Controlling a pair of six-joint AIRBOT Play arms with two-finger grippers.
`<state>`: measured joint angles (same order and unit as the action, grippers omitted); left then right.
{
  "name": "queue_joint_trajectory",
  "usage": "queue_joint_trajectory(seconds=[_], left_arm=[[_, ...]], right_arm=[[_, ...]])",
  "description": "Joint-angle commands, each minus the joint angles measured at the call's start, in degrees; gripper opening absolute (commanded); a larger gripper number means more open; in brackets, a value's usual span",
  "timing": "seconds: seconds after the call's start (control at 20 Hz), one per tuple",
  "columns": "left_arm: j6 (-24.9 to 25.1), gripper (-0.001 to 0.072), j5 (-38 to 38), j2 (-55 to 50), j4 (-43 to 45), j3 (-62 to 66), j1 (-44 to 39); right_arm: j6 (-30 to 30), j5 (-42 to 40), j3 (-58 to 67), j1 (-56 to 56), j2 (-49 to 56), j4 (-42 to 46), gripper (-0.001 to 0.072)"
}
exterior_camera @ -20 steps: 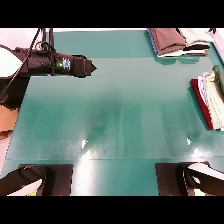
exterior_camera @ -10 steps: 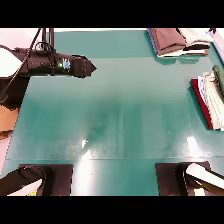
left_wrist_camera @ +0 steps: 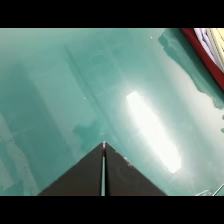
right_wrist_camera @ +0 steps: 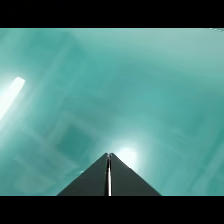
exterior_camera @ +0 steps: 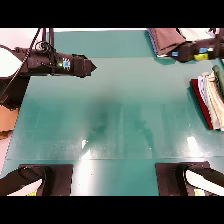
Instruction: Fold the shirts.
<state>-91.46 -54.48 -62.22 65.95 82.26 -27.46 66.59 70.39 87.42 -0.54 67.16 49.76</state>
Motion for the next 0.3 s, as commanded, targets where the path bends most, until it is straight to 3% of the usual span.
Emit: queue_joint_trajectory(seconds=[0.0, 0.25], left_arm=[[0.0, 0.0029, 0.0, 0.0, 0.0, 0.0, 0.0], [0.0, 0.0029, 0.0, 0.0, 0.0, 0.0, 0.0]], right_arm=[[-1.6, -1.4, 0.0, -7.6, 0.0, 0.0, 0.0016], [-1.5, -1.2, 0.0, -8.3, 0.0, -0.2, 0.0016]])
